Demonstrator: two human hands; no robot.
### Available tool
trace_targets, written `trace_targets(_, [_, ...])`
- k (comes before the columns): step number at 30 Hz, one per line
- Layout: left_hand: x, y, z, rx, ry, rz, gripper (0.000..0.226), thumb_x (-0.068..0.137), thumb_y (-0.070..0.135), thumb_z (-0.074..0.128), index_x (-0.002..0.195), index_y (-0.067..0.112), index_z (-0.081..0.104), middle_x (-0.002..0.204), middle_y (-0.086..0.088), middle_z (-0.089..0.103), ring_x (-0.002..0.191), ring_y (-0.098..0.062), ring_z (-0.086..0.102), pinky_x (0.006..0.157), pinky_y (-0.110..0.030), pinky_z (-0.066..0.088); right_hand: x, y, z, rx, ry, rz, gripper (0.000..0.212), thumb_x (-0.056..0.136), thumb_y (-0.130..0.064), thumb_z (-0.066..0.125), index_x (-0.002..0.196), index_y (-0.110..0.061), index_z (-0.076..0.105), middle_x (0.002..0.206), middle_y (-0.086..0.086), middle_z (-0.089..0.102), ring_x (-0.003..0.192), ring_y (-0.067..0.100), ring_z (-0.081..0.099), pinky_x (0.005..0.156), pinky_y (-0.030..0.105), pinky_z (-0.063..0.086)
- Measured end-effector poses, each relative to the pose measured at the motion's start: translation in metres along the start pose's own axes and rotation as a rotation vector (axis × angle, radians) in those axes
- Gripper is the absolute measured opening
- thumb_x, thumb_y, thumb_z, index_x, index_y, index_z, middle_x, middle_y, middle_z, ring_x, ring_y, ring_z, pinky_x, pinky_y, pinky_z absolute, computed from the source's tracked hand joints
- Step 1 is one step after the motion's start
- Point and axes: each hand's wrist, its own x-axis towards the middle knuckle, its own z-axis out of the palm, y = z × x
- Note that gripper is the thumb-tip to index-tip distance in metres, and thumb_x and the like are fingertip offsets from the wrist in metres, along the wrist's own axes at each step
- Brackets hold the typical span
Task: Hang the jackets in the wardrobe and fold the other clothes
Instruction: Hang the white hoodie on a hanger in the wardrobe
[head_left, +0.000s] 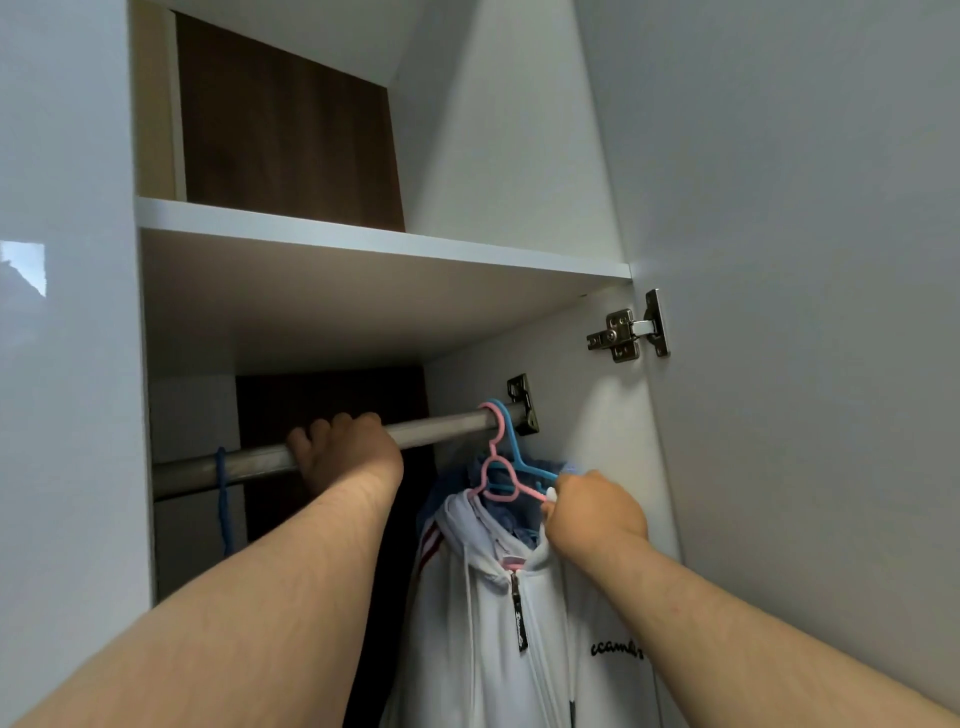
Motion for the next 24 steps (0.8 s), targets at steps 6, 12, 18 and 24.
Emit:
trace_targets(6, [-0.001, 0.000, -0.002, -0.006, -0.015, 0.010, 0.024, 0.096, 0.026, 0.045, 0.114, 0.027, 0.062, 0.123, -0.006, 0.058, 0.119, -0.027, 0.045, 0.108, -0.044, 0.025, -0.012, -0.007, 0.009, -0.244, 0.231, -0.205, 0.023, 0.092, -0.033, 0.052, 0.110, -0.023, 0.065, 0.118, 0.005, 0.044, 0.111, 0.028, 0.040, 0.091, 0.038, 0.031])
trace_targets(12, [-0.001, -0.001, 0.000, -0.003, -0.008, 0.005, 0.025, 0.097, 0.028, 0.044, 0.113, 0.030, 0.062, 0.122, -0.004, 0.059, 0.118, -0.026, 0.046, 0.106, -0.043, 0.025, -0.013, -0.013, 0.008, -0.260, 0.157, -0.220, 0.022, 0.094, -0.028, 0.054, 0.114, -0.021, 0.057, 0.117, 0.006, 0.044, 0.104, 0.027, 0.044, 0.082, 0.036, 0.034])
trace_targets(18, [-0.005, -0.001, -0.003, 0.005, 0.007, 0.016, 0.024, 0.095, 0.027, 0.045, 0.113, 0.028, 0.061, 0.120, -0.004, 0.059, 0.117, -0.026, 0.047, 0.106, -0.043, 0.026, -0.009, -0.014, 0.005, -0.184, 0.115, -0.130, 0.029, 0.094, -0.037, 0.057, 0.118, -0.021, 0.060, 0.122, 0.005, 0.043, 0.107, 0.026, 0.046, 0.087, 0.034, 0.039])
trace_targets(24, [-0.018, 0.001, -0.004, 0.065, 0.011, 0.057, 0.035, 0.092, 0.025, 0.045, 0.127, 0.025, 0.054, 0.132, -0.006, 0.054, 0.130, -0.028, 0.041, 0.118, -0.047, 0.013, -0.021, -0.012, 0.009, -0.040, 0.160, -0.150, 0.043, 0.093, -0.054, 0.048, 0.118, -0.019, 0.056, 0.119, 0.006, 0.047, 0.109, 0.027, 0.046, 0.092, 0.037, 0.039])
